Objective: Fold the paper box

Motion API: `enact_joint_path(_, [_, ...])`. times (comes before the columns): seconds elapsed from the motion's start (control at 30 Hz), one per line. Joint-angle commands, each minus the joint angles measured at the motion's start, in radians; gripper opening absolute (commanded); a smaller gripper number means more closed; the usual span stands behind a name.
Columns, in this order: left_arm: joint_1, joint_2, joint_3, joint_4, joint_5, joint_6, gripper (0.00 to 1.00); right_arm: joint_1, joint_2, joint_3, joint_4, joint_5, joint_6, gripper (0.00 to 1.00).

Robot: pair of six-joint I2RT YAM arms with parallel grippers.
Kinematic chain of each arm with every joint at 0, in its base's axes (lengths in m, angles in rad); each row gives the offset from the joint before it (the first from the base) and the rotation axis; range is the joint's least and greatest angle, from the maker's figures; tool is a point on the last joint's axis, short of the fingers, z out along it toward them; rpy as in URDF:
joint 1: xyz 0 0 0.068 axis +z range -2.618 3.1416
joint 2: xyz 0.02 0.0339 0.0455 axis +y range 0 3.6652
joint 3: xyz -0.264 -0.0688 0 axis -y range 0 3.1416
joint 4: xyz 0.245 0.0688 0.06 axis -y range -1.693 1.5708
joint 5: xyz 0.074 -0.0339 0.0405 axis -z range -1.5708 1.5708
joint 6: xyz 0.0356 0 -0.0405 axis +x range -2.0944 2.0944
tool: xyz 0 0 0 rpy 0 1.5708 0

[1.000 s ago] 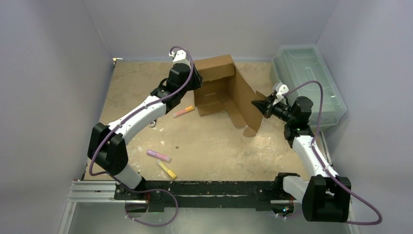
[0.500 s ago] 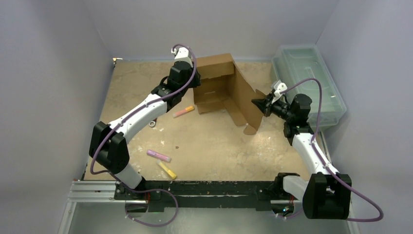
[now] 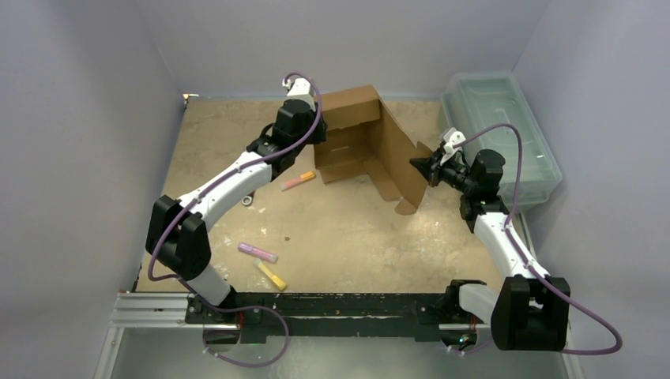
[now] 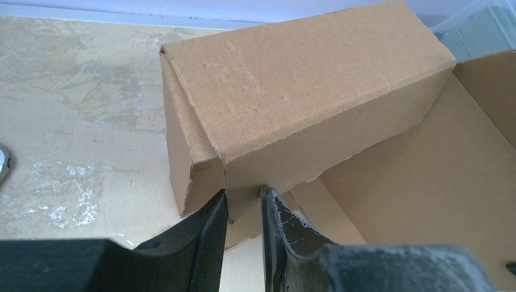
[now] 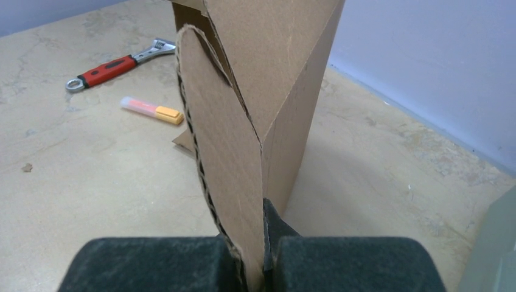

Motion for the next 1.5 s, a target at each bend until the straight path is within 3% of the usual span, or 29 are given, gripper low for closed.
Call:
enact_joint_path(0.0, [0.016, -0.049, 0.024, -0.011, 0.047, 0.019, 0.26, 0.006, 0.017, 0.048, -0.053, 0.045, -0.022, 0.0])
enact_joint_path(0.4, [0.043, -0.072, 0.018, -0.03, 0.105, 0.005, 0.27, 0.005, 0.019, 0.049, -0.06, 0.077, -0.031, 0.0])
enact_joint_path(0.6, [0.047, -0.096, 0.035, -0.068, 0.144, 0.024, 0.37, 0.005, 0.028, 0.054, -0.066, 0.099, -0.033, 0.0])
enact_joint_path(1.03, [0.061, -0.223, 0.013, -0.114, 0.212, 0.091, 0.46, 0.006, 0.031, 0.056, -0.068, 0.098, -0.034, 0.0])
enact_joint_path(1.13, [0.064, -0.269, 0.035, -0.141, 0.225, 0.197, 0.54, 0.006, 0.028, 0.057, -0.068, 0.098, -0.034, 0.0])
enact_joint_path(1.3, [0.064, -0.261, 0.16, -0.246, 0.235, 0.529, 0.77, 0.005, 0.03, 0.055, -0.067, 0.095, -0.034, 0.0])
enact_joint_path(1.47, [0.064, -0.186, 0.257, -0.327, 0.245, 0.771, 0.83, 0.005, 0.03, 0.055, -0.067, 0.094, -0.033, 0.0])
